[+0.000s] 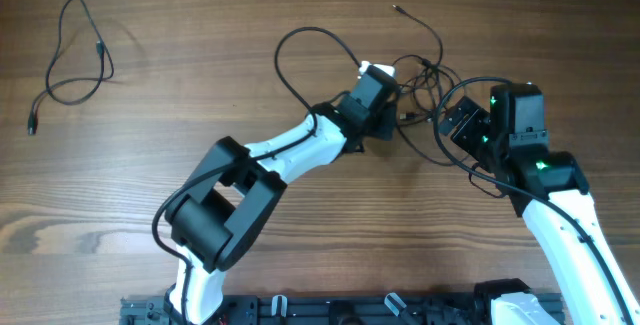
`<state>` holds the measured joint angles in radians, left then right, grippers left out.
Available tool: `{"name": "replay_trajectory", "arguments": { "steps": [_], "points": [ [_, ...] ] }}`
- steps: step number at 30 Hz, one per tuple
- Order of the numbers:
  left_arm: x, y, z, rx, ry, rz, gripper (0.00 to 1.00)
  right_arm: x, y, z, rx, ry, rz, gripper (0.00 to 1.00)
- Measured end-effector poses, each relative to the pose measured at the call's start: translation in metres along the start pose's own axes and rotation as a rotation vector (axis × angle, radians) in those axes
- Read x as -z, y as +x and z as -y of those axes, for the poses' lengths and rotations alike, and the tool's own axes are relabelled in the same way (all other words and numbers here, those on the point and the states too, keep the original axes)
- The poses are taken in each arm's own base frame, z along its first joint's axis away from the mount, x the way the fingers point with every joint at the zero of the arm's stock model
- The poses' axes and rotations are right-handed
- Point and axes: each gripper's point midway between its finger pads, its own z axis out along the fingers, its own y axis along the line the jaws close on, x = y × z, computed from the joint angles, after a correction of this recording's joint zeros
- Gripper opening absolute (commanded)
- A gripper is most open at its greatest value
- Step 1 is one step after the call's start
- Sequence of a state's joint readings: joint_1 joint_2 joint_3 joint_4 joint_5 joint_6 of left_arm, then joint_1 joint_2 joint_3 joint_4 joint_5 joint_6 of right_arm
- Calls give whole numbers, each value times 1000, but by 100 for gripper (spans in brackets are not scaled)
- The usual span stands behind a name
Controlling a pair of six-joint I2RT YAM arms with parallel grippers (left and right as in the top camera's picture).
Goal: Untangle cables
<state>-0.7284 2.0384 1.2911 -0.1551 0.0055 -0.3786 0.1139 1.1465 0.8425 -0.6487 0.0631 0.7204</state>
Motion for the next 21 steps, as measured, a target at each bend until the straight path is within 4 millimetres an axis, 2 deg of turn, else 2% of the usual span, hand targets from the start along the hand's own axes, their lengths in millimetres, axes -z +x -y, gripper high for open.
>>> {"name": "replay_trajectory", "arguments": {
  "steps": [2, 5, 8, 10, 12, 15, 21],
  "points": [
    [11, -3, -17, 22, -40, -15, 4, -2, 4, -3, 2, -16, -24, 100],
    [50, -23, -30, 54, -66, 15, 4, -9, 13, -9, 6, -42, -81, 100],
    [92, -45, -29, 67, -55, 74, 4, -20, 20, -14, 25, -65, -128, 100],
    [128, -58, -22, 63, -34, 126, 4, -30, 27, -23, 64, -104, -173, 100],
    [156, -67, -15, 42, -10, 170, 4, -39, 33, -37, 124, -182, -217, 100],
    [176, -69, -9, 6, 16, 184, 4, -44, 36, -63, 218, -325, -238, 100],
    [181, -61, -8, -51, 23, 152, 4, -38, 19, -96, 310, -489, -150, 100]
  ]
}}
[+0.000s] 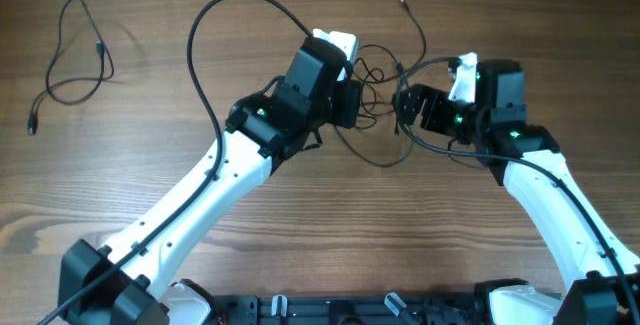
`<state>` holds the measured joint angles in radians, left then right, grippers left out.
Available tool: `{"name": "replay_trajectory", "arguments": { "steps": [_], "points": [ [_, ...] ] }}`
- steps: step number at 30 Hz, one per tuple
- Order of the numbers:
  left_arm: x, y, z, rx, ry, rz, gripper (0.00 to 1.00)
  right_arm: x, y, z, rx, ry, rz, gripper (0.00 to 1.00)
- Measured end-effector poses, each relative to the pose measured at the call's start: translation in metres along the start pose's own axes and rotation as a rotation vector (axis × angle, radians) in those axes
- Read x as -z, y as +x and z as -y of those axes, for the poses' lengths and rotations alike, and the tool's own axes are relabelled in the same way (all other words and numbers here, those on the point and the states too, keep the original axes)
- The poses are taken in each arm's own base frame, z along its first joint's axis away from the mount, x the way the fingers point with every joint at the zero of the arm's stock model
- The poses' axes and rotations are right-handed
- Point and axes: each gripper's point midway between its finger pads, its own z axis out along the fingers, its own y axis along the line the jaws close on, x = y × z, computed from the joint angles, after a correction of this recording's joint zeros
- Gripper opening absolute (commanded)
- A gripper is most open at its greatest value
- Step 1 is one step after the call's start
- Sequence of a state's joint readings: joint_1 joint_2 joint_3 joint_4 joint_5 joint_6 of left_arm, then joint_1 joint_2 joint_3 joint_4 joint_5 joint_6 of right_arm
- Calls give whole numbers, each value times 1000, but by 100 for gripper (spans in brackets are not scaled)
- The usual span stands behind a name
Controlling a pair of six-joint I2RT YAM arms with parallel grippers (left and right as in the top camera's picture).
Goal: Untangle cables
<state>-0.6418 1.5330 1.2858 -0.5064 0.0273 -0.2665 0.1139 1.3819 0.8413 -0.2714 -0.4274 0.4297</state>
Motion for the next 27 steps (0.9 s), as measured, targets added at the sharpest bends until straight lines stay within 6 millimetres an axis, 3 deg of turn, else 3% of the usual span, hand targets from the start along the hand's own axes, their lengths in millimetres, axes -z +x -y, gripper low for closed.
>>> {"name": "replay_trajectory", "arguments": {
  "steps": [4, 10, 14, 15, 20, 24, 27],
  "points": [
    [17, -19, 14, -22, 67, 76, 4, -6, -4, -4, 24, -26, 10, 100],
    [63, -48, 24, -35, 132, 207, 4, -37, 15, 11, 7, 18, -64, 100],
    [104, -73, -3, 3, 94, 322, 4, -56, 24, 36, -61, 104, -91, 100],
    [124, -85, -15, 29, 78, 387, 4, -58, 26, 39, -70, 114, -97, 100],
    [175, -108, -34, 68, 53, 540, 4, -73, 46, 48, -87, 140, -160, 100],
    [197, -114, -42, 117, 48, 597, 4, -83, 63, 35, -69, 86, -222, 100],
    [197, -114, -44, 141, 49, 596, 4, -87, 61, 7, -21, -42, -222, 100]
  ]
}}
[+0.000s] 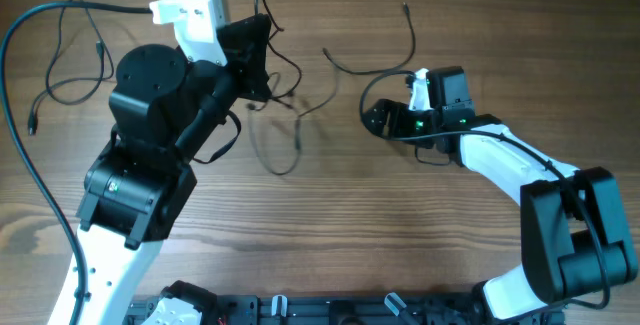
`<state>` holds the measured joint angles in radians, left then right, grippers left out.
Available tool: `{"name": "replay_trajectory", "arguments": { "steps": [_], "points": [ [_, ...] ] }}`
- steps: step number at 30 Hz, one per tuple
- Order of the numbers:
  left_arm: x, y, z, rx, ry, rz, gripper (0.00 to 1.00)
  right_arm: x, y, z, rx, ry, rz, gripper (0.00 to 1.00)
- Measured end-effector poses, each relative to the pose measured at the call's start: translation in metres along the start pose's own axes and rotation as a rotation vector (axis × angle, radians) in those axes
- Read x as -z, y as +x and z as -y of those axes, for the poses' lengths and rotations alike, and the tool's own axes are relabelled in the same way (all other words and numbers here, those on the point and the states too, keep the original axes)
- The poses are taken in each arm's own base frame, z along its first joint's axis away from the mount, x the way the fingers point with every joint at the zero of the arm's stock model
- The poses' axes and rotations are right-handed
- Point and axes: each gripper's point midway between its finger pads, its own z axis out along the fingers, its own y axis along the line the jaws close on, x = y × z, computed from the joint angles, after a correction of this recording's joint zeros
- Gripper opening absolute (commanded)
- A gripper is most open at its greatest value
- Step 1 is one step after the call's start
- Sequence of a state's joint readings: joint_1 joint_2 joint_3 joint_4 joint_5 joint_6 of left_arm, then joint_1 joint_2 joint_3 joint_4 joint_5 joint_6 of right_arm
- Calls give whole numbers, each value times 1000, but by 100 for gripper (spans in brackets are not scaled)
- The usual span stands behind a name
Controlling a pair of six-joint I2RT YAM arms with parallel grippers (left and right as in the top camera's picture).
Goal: Untangle cables
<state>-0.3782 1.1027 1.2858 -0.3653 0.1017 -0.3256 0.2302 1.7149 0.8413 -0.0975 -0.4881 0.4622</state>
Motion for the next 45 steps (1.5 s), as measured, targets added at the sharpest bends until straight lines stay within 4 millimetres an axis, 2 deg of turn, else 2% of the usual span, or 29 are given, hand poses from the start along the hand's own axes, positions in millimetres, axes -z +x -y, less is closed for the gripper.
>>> {"name": "replay_trajectory", "arguments": {
  "steps": [3, 5, 6, 11, 15, 17, 22, 26, 28, 31, 34, 37, 38, 40, 41, 45],
  "points": [
    [-4, 1, -5, 23, -24, -2, 4, 4, -5, -38, 95, -199, -2, 100],
    [-5, 0, -12, 63, -60, 10, 4, 7, -3, -50, 137, -270, -12, 100],
    [-5, -2, -16, 95, -85, 22, 4, 12, 2, -65, 165, -361, -38, 100],
    [-5, -12, -30, 268, -155, 94, 4, 15, 21, -87, 231, -463, -102, 100],
    [-8, -14, -34, 338, -174, 117, 4, 2, 29, -89, 165, -386, -119, 100],
    [-9, -11, -35, 336, -178, 105, 4, -5, 25, -84, 94, -315, -95, 100],
    [-11, -2, -17, 231, -85, 34, 4, -6, -21, -87, 48, -269, 108, 100],
    [-9, 2, 2, 158, 20, -10, 4, -6, -39, -80, 13, -203, 207, 100],
    [-5, 1, 10, 139, 59, -12, 4, -8, -45, -84, 20, -193, 249, 100],
    [2, -3, 19, 121, 100, -5, 4, -19, -43, -101, 50, -217, 280, 100],
    [6, -6, 23, 111, 121, 2, 4, -43, -26, -107, 27, -212, 256, 99],
    [8, -7, 25, 110, 129, 6, 4, -68, -13, -100, -32, -197, 241, 79],
    [10, -8, 25, 109, 131, 8, 4, -74, -13, -98, -47, -200, 247, 67],
    [15, -10, 27, 107, 136, 18, 4, -84, -16, -95, -74, -225, 270, 10],
    [18, -12, 28, 99, 140, 26, 4, -86, -18, -94, -86, -236, 278, 4],
    [40, -16, 31, 44, 140, 44, 4, -81, -29, -98, -98, -269, 312, 4]
  ]
}}
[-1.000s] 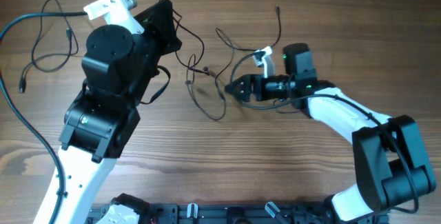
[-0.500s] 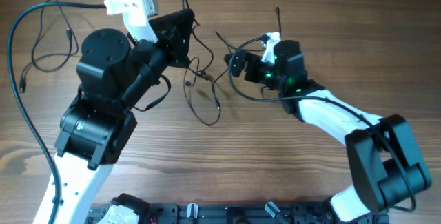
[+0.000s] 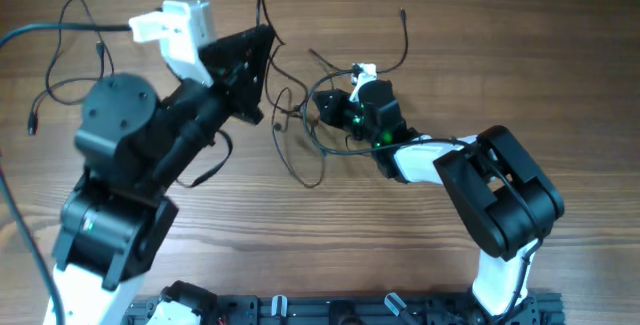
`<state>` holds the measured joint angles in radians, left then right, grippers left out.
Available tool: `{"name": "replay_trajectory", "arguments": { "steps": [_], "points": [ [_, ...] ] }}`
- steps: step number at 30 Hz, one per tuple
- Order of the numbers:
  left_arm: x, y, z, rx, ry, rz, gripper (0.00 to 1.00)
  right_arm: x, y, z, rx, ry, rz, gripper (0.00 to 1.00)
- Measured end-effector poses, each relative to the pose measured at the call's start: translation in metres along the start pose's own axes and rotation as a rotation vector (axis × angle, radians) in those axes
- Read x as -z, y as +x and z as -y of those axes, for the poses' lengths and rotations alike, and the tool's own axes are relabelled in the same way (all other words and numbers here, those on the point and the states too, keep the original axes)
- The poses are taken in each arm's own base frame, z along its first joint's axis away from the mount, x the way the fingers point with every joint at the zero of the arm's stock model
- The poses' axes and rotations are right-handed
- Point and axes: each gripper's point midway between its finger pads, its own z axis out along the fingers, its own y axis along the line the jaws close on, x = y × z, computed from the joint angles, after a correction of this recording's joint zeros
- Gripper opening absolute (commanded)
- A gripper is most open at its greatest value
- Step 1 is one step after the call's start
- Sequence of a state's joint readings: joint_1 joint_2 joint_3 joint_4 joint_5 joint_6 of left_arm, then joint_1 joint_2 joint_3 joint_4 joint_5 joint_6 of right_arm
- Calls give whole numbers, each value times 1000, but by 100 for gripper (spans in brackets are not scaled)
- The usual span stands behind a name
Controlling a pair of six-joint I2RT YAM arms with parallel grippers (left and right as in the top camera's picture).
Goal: Untangle cables
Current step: 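Pull grippers apart, stretching a long cable across the table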
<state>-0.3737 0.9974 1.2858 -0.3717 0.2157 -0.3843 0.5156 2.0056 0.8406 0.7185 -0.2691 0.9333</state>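
My left gripper [image 3: 262,57] is raised high over the table's left middle, shut on a thin black cable [image 3: 298,161]. That cable sticks up past the fingers and hangs down in loose loops to the wood. My right gripper [image 3: 328,111] lies low at the centre, stretched far left. It looks shut on a second black cable [image 3: 392,57], which curves up to a plug at the back. The two cables still cross between the grippers, around the loops just left of the right gripper.
A separate black cable [image 3: 72,63] lies coiled at the far left back, partly behind the left arm [image 3: 120,145]. The left arm's own supply cable arcs across the top left corner. The right arm [image 3: 495,190] folds back along the right side.
My right gripper has moved left toward the centre with its cable, closing the gap to the left gripper. The left gripper stays raised at the left with its cable, whose hanging loops shifted slightly right.
Both grippers were first close together on a tangle at the back right of centre. Then the left gripper had lifted and carried a cable leftward, drawing it out of the tangle. Later it was far left and the cables were spread apart. Now the right gripper has followed left.
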Motion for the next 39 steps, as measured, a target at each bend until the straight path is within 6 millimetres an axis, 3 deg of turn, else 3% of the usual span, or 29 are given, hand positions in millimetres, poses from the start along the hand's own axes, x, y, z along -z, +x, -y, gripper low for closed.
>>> {"name": "replay_trajectory", "arguments": {
  "steps": [2, 6, 8, 9, 11, 14, 18, 22, 26, 28, 29, 33, 37, 39],
  "points": [
    [9, 1, -6, -13, -29, -6, 4, 4, -8, 9, -21, 17, 0, 4],
    [27, -1, -37, -16, -173, 4, 4, 32, -57, 43, -107, 68, 42, 4],
    [33, -3, -52, -13, -243, 16, 4, 58, -90, 68, -160, 116, 84, 4],
    [39, -10, -69, -11, -320, 46, 4, 70, -101, 80, -176, 146, 94, 5],
    [45, -16, -84, -5, -381, 71, 4, 90, -111, 105, -207, 213, 93, 5],
    [53, -23, -99, 5, -442, 101, 4, 116, -101, 140, -241, 321, 23, 4],
    [52, -25, -108, 8, -475, 110, 4, 144, -59, 177, -261, 488, -137, 4],
    [61, -36, -133, -17, -625, 165, 4, 172, -61, 193, -214, 695, -131, 4],
    [109, -76, -168, -39, -896, 378, 4, 199, -74, 214, -175, 880, -70, 4],
    [150, -99, -183, -36, -1047, 520, 4, 209, -80, 222, -191, 925, -37, 4],
    [189, -112, -191, -27, -1166, 622, 4, 219, -86, 230, -217, 959, -5, 4],
    [239, -105, -211, 31, -1333, 666, 4, 241, -95, 247, -275, 1018, 54, 4],
    [260, -93, -244, 87, -1446, 621, 4, 258, -97, 258, -322, 1059, 77, 4],
    [267, -87, -271, 129, -1493, 591, 4, 269, -98, 264, -352, 1078, 87, 4]
  ]
}}
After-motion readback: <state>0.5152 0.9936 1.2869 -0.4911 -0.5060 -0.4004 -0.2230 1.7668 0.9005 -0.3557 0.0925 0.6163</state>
